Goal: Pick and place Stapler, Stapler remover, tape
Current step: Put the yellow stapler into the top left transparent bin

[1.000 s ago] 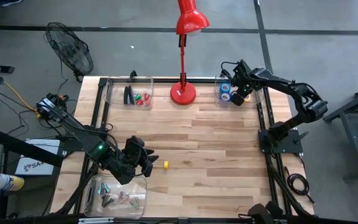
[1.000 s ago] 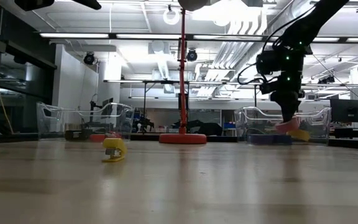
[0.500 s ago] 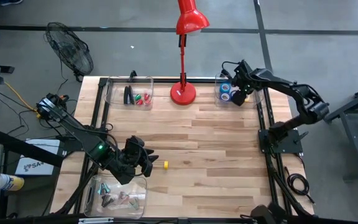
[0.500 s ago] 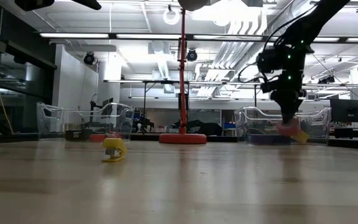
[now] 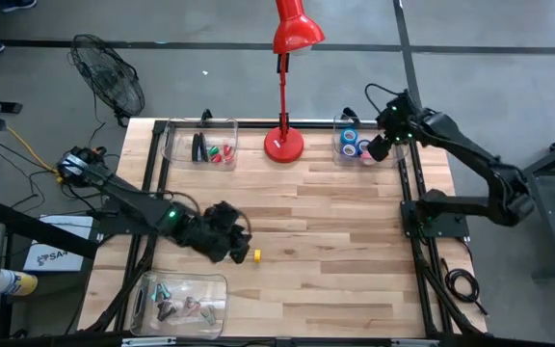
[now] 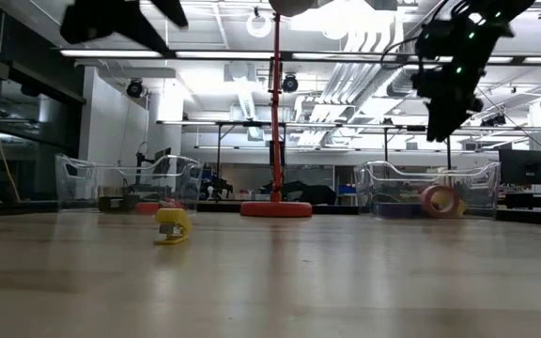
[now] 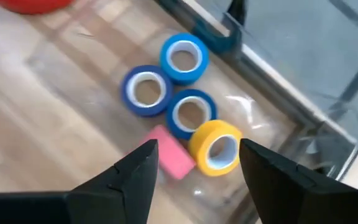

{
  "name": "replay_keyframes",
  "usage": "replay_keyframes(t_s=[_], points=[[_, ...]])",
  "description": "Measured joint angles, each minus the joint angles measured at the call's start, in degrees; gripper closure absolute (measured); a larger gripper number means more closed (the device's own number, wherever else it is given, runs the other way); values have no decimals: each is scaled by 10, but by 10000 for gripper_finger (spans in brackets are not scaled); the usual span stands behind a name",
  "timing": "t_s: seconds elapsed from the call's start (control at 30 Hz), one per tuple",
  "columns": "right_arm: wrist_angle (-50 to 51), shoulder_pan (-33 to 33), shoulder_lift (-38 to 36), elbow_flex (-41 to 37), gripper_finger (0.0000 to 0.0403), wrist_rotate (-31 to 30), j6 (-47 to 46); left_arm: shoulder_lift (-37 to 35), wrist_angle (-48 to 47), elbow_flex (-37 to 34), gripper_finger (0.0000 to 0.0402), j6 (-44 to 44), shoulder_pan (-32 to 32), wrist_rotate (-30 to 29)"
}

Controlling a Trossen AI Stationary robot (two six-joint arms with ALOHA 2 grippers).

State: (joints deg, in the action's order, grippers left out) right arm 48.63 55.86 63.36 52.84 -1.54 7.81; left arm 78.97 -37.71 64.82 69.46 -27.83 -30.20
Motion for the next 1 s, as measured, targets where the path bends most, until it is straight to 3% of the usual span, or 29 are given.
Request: replay_keyframes(t_s=[0.23,0.5,0.77,1.0], points=[[64,0,-87,0,189,97,-55,42,1,0,229,42,85,149],[97,-1,-185,0,187,237,-139,104,4,0,229,109,135,253],[99,-43,-260,0,187,237,-159,165,14,0,229,109,141,329],[99,-77,-271,0,187,229,-129,207,56,0,229,184,140,387]])
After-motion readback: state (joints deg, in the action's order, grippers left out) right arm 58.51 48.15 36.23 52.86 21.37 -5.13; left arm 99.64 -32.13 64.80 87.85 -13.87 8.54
